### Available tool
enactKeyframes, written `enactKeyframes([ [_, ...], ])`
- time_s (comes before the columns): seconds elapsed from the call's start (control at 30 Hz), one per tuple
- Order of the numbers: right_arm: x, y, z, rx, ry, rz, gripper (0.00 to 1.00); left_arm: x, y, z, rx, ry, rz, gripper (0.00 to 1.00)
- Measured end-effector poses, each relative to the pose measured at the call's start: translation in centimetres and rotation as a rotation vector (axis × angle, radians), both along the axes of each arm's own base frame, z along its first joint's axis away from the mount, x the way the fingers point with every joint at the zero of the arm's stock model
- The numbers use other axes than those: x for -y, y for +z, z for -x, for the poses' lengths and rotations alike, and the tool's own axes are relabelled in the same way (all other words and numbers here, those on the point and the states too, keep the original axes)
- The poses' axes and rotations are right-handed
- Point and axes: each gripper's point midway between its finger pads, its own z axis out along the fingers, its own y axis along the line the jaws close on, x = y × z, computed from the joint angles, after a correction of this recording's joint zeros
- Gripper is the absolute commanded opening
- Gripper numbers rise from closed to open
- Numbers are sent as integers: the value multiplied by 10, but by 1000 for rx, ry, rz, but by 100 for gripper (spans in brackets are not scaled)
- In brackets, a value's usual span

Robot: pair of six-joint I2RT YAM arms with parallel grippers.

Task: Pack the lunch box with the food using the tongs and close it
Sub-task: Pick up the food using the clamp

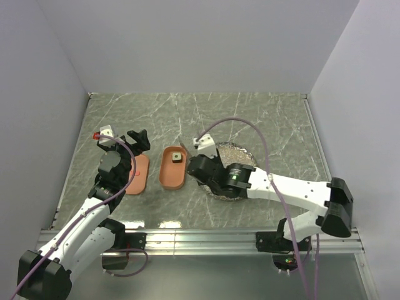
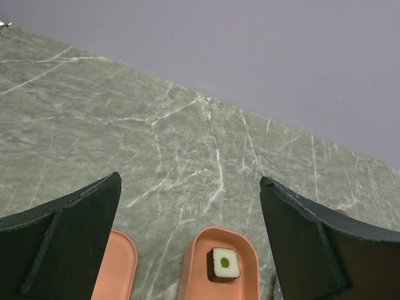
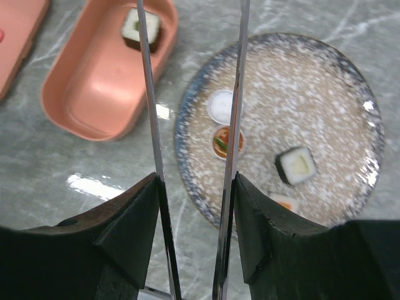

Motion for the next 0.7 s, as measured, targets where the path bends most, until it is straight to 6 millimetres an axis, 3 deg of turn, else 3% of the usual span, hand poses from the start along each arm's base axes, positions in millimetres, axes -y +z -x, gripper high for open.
enactKeyframes([
  [0.17,39,-3,11,3,-78,-14,56,0,0,0,0,0,0,100],
  [0.43,100,-39,41,-78,-215,-23,55,0,0,0,0,-1,0,99],
  [0.57,118,-52,62,-120,-268,-33,54,0,0,0,-1,-2,0,99],
  [0.7,123,-54,85,-148,-288,-61,54,1,-1,0,-2,-2,-1,99],
])
